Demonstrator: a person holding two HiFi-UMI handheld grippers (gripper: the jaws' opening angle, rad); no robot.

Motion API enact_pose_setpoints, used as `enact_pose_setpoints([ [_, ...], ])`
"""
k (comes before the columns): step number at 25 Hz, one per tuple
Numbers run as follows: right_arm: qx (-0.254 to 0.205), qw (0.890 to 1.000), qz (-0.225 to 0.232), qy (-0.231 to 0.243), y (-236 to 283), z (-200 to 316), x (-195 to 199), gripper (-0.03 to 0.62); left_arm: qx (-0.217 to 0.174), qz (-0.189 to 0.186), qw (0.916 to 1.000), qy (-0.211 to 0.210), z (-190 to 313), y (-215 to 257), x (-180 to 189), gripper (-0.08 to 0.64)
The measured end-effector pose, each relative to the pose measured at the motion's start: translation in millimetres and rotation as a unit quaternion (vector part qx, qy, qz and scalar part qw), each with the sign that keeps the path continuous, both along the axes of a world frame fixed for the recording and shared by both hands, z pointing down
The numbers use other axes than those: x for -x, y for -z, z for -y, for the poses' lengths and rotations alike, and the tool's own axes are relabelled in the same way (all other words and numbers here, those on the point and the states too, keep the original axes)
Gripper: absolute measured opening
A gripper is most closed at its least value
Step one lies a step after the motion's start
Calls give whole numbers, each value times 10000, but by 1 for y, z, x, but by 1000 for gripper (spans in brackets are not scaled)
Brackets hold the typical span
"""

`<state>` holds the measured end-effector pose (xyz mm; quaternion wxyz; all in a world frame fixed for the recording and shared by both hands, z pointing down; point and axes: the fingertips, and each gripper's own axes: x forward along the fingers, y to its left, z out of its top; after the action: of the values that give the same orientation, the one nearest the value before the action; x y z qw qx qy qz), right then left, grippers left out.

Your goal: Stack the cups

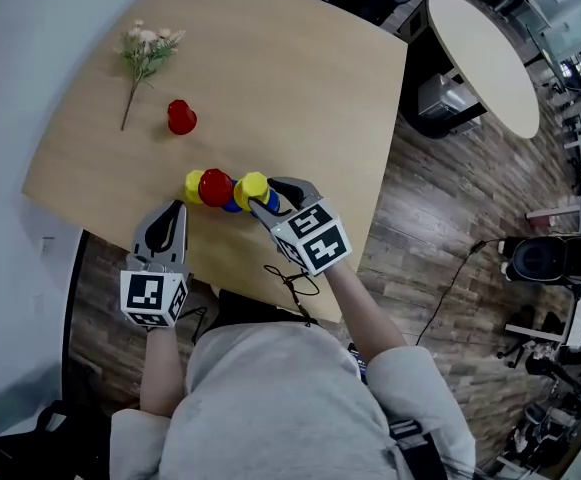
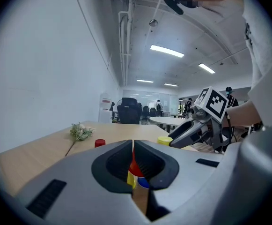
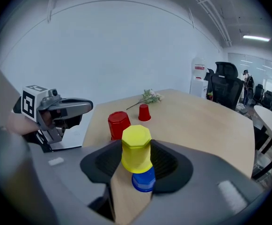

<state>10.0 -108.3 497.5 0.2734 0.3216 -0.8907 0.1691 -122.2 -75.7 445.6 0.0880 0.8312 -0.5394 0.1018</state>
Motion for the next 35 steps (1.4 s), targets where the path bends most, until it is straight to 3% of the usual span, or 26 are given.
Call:
enact_pose_setpoints([
  [9, -90, 9994, -336, -2, -1, -3, 0, 202, -17, 4, 9999, 127, -8, 2, 8, 20],
  [17, -76, 9995, -240, -187, 0, 0, 2, 207, -34, -5, 10000, 59, -5, 3, 9, 20],
  [21, -74, 9994, 128, -307, 9, -1, 1, 229, -120, 68, 9998, 162, 7, 6, 26, 20],
  [25, -236, 9950, 734, -640, 30, -3, -11, 222, -193, 171, 9995, 164, 38, 9, 46, 25],
  [28, -376, 9882, 1086, -1009, 43, -3, -22, 210, -132, 249, 9996, 8, 74, 6, 56, 105],
  [35, -507, 9747, 1100, -1878, 47, -9, -60, 198, 281, 560, 9975, -324, 156, -35, 57, 198],
])
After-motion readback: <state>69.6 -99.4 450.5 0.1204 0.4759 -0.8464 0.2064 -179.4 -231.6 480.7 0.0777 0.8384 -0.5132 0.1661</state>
